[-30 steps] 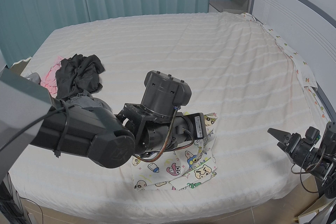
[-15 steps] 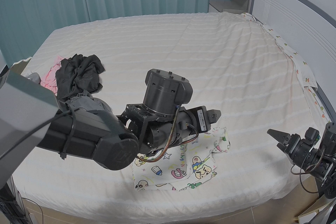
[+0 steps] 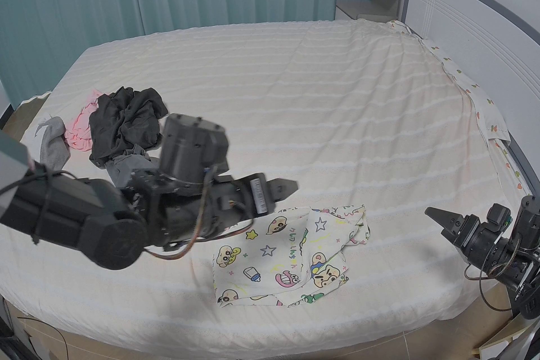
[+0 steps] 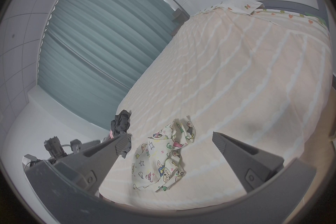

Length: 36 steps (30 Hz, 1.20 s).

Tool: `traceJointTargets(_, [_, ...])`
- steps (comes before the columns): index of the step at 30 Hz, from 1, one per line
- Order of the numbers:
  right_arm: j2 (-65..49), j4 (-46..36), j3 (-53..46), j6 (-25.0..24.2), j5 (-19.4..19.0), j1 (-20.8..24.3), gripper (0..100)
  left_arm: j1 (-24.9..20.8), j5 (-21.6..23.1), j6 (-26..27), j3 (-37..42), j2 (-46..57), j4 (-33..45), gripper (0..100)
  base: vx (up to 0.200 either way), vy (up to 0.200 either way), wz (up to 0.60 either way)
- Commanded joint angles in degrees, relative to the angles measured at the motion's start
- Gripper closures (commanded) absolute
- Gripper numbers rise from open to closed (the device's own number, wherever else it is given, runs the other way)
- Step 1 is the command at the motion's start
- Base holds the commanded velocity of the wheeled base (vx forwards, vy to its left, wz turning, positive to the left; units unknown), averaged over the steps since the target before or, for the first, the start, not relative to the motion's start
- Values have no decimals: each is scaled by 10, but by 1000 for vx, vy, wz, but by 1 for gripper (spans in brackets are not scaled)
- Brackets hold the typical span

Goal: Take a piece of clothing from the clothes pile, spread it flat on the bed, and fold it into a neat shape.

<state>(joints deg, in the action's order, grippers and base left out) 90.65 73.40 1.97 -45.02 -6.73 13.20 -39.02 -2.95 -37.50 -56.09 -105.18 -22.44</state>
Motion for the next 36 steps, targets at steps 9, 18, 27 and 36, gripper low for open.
traceJointTargets(9, [74, -211, 205, 14, 103, 189, 0, 285, 133, -64, 370, 208, -170, 0, 0, 0, 0])
traceJointTargets(18, [117, -317, 291, 63, 111, 210, 0, 301, 183, -107, 429, 210, -245, 0, 0, 67, 0])
traceJointTargets(27, [117, -386, 335, 63, 112, 221, 0, 316, 207, -109, 435, 205, -258, 0, 0, 200, 0])
traceJointTargets(36, [131, -433, 370, 84, 158, 241, 0, 316, 208, -109, 437, 209, -258, 0, 0, 200, 0])
